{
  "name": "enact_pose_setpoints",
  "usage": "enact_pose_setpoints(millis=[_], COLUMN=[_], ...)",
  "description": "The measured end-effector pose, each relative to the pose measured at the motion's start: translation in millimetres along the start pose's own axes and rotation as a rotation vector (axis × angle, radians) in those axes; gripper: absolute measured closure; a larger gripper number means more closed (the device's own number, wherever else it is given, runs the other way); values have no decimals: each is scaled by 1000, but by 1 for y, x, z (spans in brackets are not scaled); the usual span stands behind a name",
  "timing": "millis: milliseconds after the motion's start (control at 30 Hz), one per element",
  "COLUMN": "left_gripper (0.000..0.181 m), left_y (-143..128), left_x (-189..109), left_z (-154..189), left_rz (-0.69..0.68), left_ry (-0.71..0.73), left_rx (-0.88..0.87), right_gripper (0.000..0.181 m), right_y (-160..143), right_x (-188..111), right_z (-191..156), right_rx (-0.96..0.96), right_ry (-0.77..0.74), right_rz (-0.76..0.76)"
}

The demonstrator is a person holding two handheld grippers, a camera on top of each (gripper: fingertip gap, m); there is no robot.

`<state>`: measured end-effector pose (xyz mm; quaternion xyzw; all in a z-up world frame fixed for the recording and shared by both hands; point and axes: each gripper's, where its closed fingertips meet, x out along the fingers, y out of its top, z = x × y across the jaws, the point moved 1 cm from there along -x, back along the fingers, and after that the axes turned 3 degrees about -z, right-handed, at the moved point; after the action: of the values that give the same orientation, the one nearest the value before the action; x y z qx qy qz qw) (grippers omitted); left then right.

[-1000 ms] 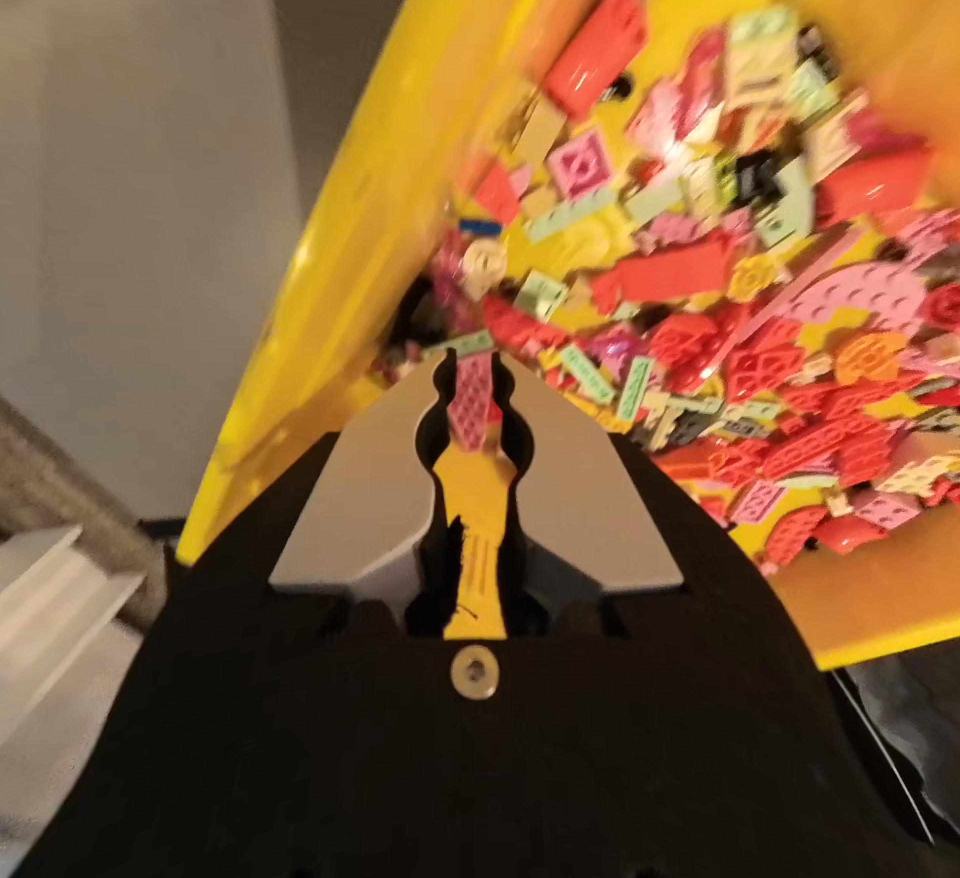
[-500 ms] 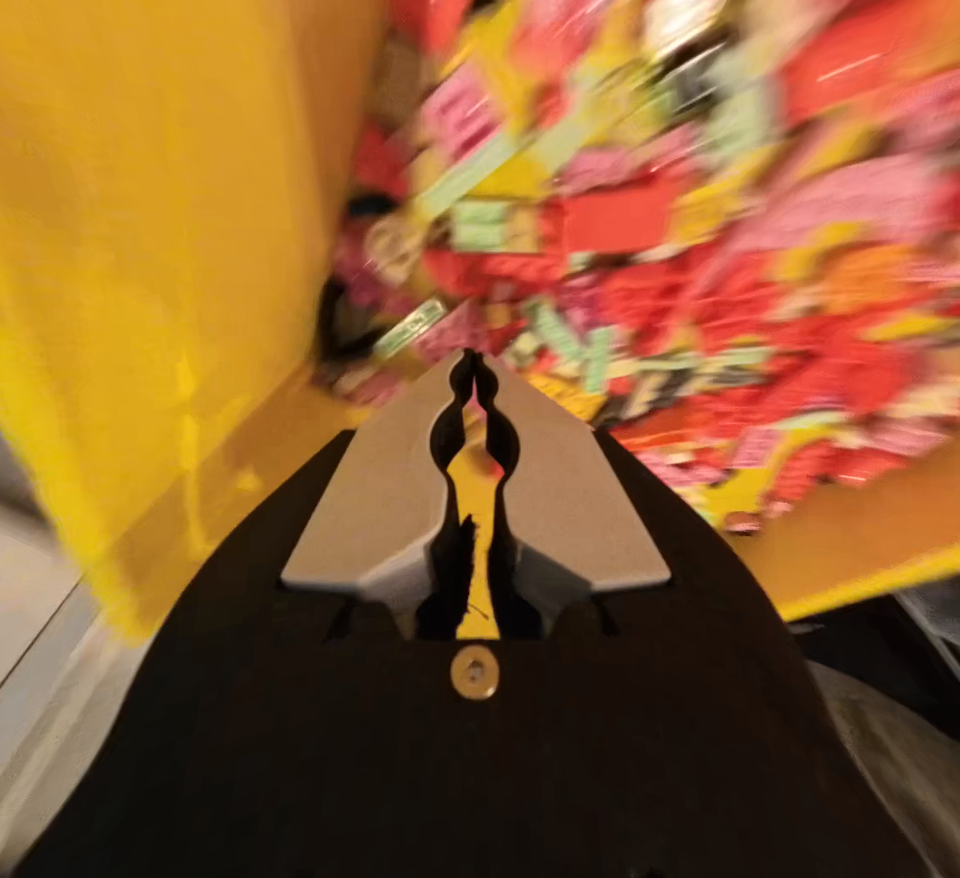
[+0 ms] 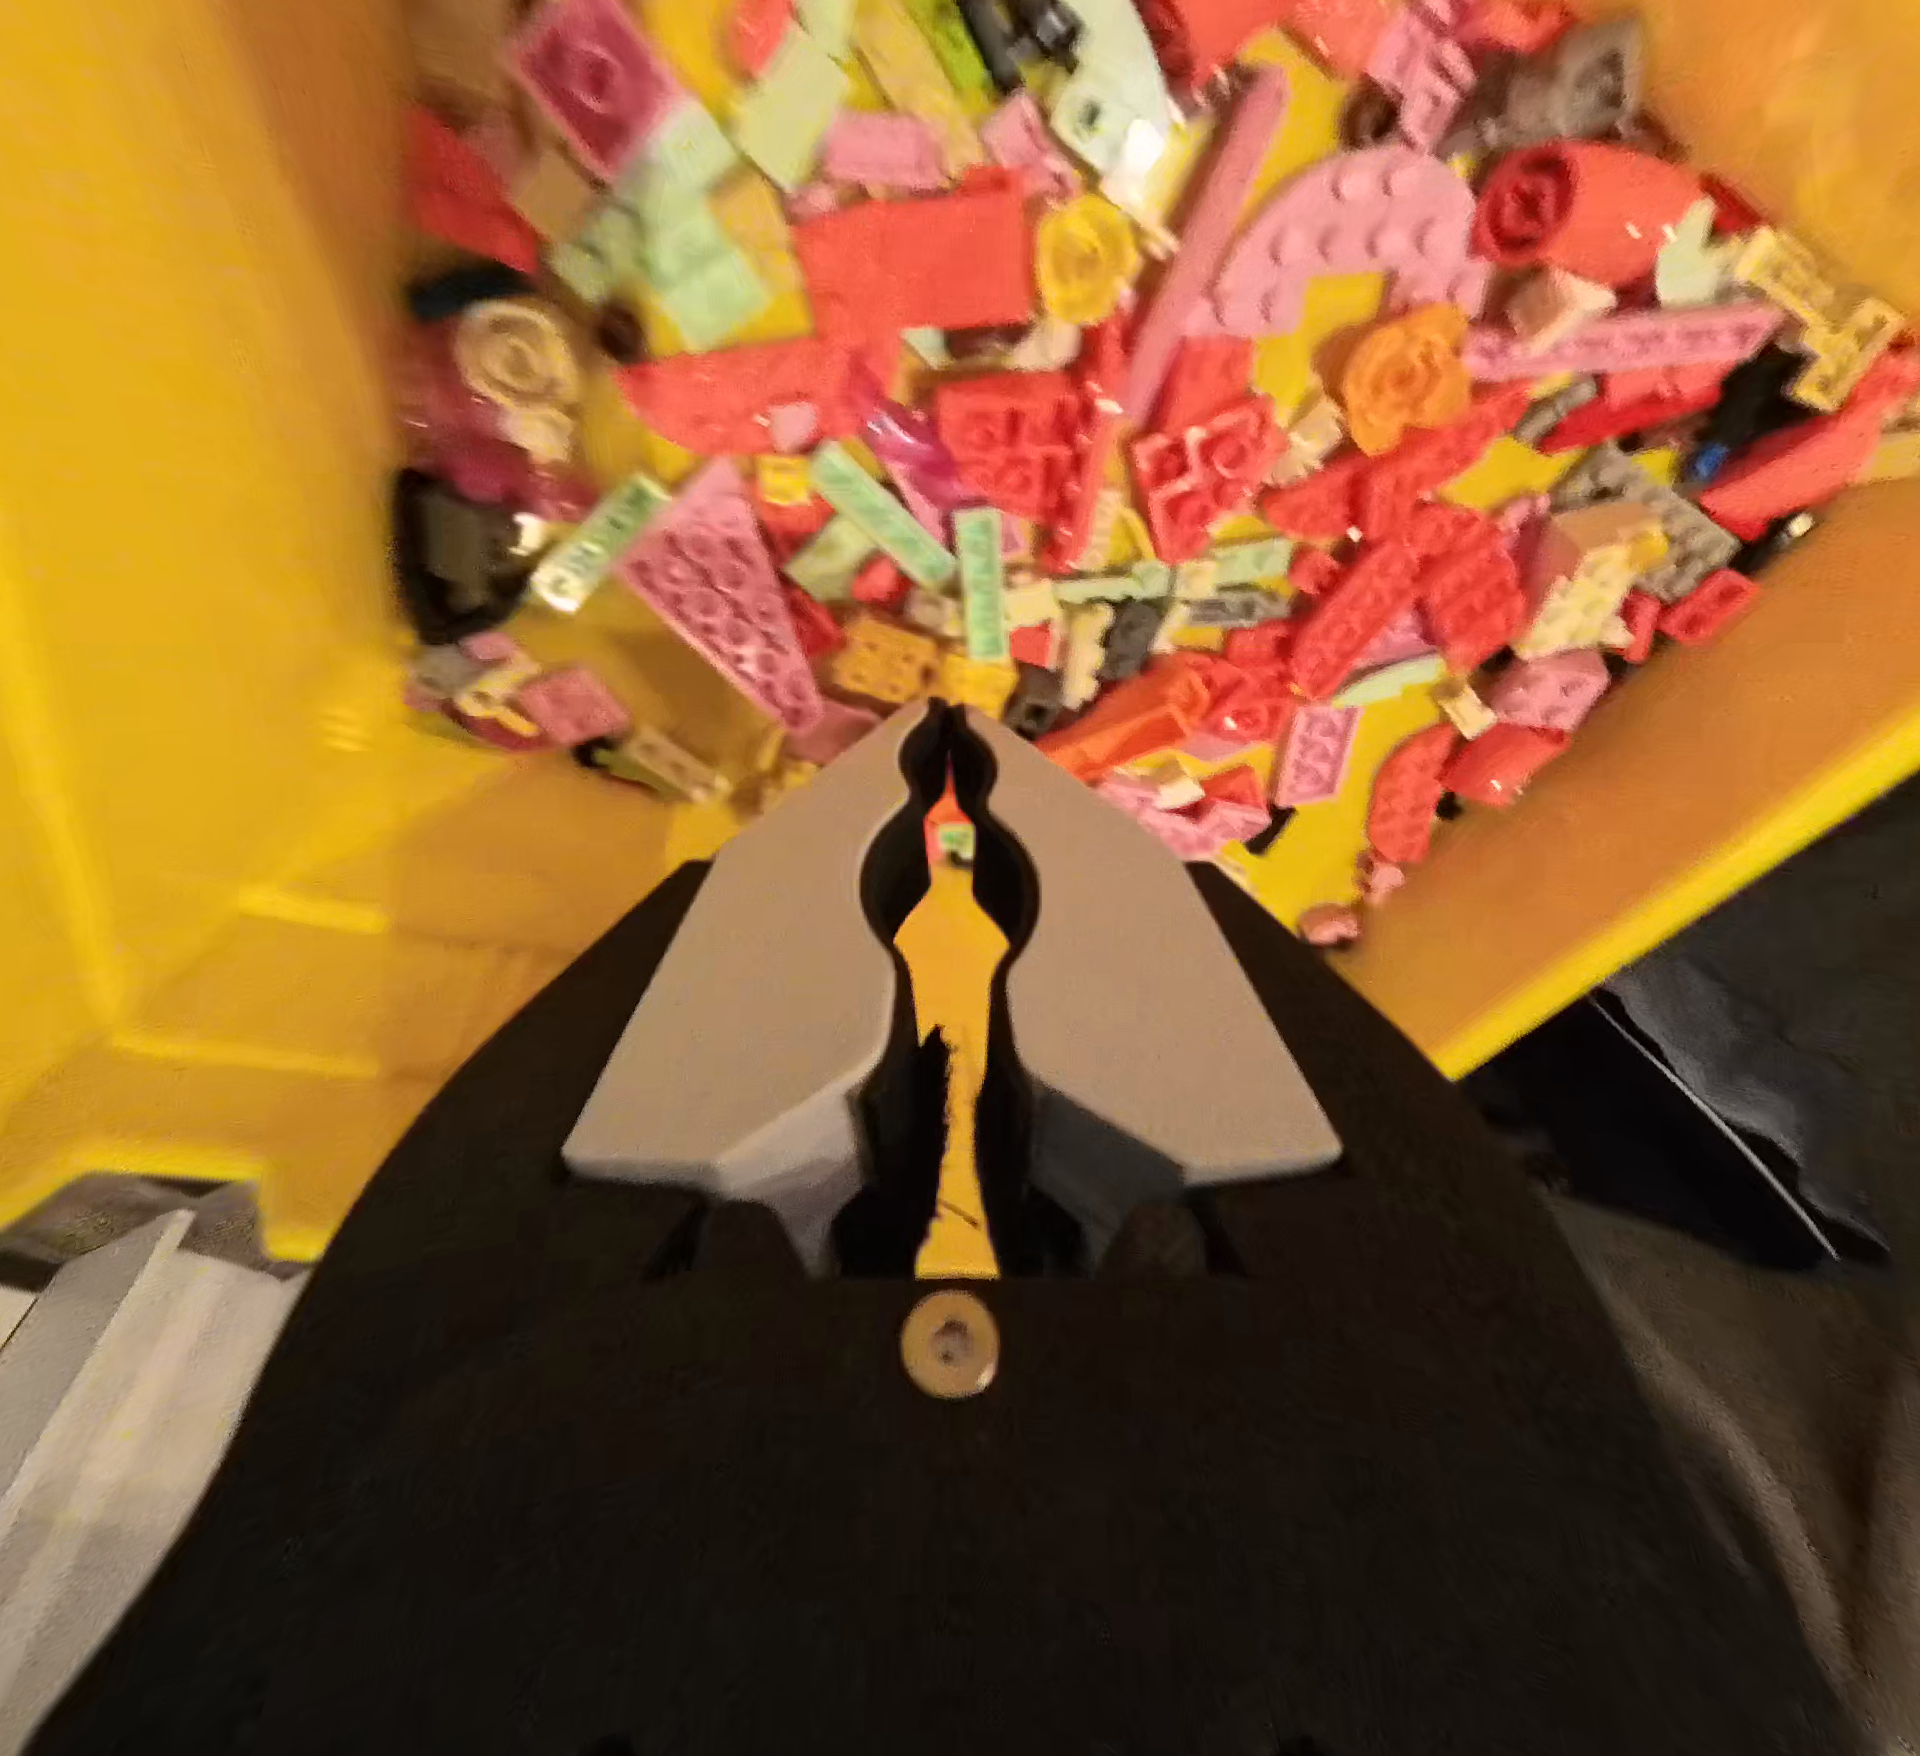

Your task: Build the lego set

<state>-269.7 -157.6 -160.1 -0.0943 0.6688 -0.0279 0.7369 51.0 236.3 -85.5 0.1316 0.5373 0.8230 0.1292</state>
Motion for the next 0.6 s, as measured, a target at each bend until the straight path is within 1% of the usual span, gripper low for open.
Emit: enact_pose_setpoints(millis=[33, 133, 200, 233, 367, 400, 433, 467, 500, 533, 600], left_gripper=[181, 181, 181, 181, 181, 181, 181, 181, 181, 181, 181], left_y=[-7, -29, -38, -37, -16, -9, -6, -6, -5, 0, 16], left_x=[3, 13, 19, 21, 22, 21, 19, 15, 11, 10, 8], left_z=[6, 12, 23, 26, 40, 33, 12, -8, -18, -16, 4], left_rz=[-37, -163, -206, -197, -69, -34, -26, -42, -44, -11, 101], left_ry=[-20, 10, -27, -39, -114, -67, 72, 222, 302, 298, 158], left_rx=[11, 8, 35, 46, 73, 54, 9, -1, 21, 36, 52], right_gripper=[172, 171, 171, 171, 170, 170, 170, 170, 170, 170, 170], right_y=[0, -1, -1, -1, -2, -2, -2, -2, -3, -3, -3], right_x=[0, 1, 1, 1, 2, 2, 2, 2, 2, 2, 2], right_z=[0, -1, -2, -2, -2, -2, -1, -1, -1, -1, -2], right_rx=[-3, -6, -8, -7, -6, -7, -7, -7, -6, -6, -5], right_ry=[-2, 4, 6, 8, 8, 5, 3, 3, 3, 3, 5], right_rz=[1, -10, -10, -12, -17, -17, -17, -17, -18, -18, -17])
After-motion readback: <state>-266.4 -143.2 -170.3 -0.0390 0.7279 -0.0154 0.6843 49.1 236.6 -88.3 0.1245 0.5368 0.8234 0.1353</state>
